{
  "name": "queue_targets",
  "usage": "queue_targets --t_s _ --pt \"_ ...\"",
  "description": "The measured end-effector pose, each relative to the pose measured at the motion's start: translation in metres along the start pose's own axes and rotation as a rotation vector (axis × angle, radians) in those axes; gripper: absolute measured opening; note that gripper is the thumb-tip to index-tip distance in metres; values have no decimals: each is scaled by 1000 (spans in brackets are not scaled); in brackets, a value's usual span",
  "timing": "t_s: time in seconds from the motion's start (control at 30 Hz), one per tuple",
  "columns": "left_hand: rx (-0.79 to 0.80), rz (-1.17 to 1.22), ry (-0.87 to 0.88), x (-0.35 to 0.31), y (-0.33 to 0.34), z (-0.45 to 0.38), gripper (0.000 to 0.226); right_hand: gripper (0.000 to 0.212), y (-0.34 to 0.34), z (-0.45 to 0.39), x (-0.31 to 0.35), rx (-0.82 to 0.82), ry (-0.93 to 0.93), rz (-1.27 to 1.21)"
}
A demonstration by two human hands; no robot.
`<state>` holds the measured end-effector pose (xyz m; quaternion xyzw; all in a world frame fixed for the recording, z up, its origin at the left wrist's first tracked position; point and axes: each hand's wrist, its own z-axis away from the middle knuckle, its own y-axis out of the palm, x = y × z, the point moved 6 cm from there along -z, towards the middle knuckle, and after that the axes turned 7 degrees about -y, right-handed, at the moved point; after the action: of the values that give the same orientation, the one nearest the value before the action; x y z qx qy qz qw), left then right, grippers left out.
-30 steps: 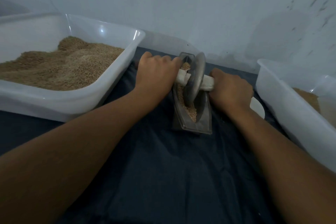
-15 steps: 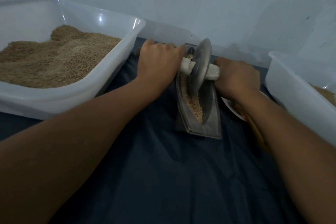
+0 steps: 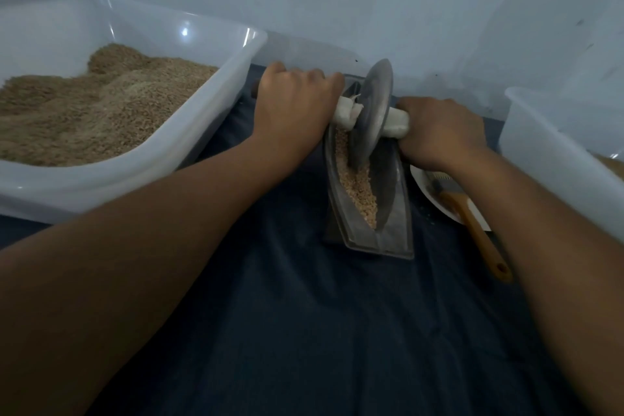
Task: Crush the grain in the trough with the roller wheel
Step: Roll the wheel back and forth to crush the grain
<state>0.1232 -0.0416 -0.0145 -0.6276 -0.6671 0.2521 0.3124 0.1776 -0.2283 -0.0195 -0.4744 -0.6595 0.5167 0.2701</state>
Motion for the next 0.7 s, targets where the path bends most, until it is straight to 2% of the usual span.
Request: queue_targets --t_s 0.23,0.7 --pt "-24 -3 -7 0 -7 10 8 18 -2 18 6 -92 46 58" --pt "-39 8 -22 -2 -40 44 23 27 -25 69 30 -253 22 72"
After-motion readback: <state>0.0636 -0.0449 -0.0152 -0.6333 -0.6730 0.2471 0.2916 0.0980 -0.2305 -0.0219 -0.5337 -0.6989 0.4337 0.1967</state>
